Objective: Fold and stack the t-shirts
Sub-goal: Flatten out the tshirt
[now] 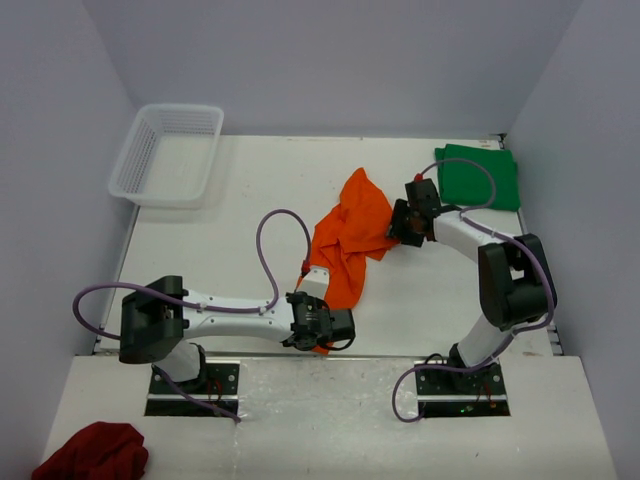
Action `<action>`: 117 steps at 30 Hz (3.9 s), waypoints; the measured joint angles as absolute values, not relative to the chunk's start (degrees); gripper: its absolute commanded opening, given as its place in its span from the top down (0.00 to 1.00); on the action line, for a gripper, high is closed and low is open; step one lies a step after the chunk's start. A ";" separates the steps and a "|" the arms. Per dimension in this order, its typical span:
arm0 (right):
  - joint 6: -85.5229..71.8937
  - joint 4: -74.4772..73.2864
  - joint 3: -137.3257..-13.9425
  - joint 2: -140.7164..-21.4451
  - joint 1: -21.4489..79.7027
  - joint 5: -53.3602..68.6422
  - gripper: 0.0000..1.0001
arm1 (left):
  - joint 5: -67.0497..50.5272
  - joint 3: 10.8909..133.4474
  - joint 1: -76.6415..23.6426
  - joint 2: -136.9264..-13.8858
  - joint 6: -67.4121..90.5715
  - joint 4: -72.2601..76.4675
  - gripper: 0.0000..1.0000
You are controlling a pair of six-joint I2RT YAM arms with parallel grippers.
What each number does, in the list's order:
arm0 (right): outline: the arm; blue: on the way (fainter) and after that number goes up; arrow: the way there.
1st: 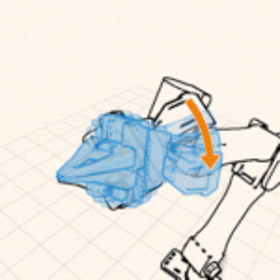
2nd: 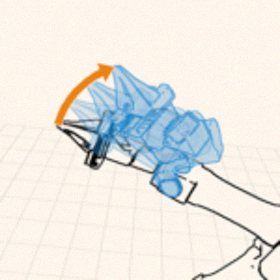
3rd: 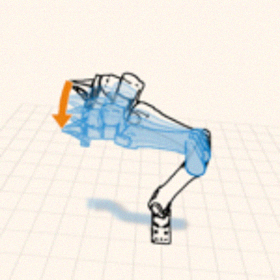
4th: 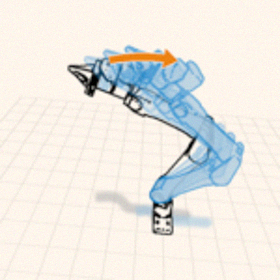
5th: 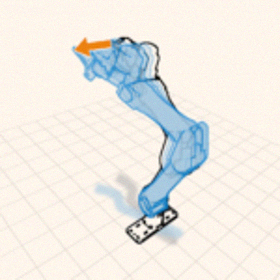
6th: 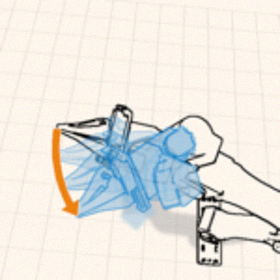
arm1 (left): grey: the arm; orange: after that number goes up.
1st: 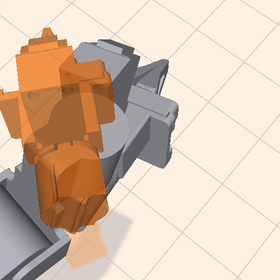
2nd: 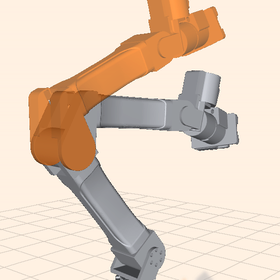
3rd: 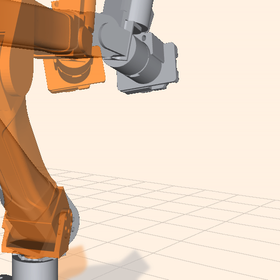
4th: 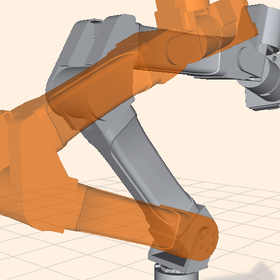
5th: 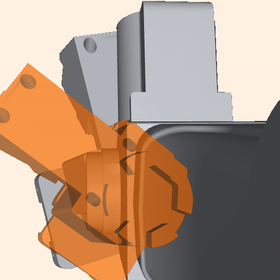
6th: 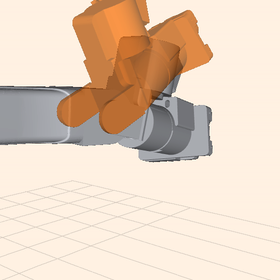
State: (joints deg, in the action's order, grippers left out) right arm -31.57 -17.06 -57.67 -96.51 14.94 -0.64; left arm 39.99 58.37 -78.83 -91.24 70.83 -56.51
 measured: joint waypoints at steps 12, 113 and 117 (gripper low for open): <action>-32.42 -16.84 -57.67 -96.82 14.94 1.10 0.89 | 39.94 58.35 -78.83 -90.32 70.81 -56.66 1.00; -11.81 -42.39 -112.27 -110.15 13.02 8.38 1.00 | 50.65 77.60 -29.10 -100.82 38.39 -44.66 1.00; -10.94 -42.41 -116.05 -114.67 12.67 7.90 1.00 | 50.59 79.18 -27.42 -105.01 38.44 -44.60 1.00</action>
State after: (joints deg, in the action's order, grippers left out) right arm -10.94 -42.41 -116.05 -114.67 12.67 7.90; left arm 50.59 79.18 -27.42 -105.01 38.44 -44.60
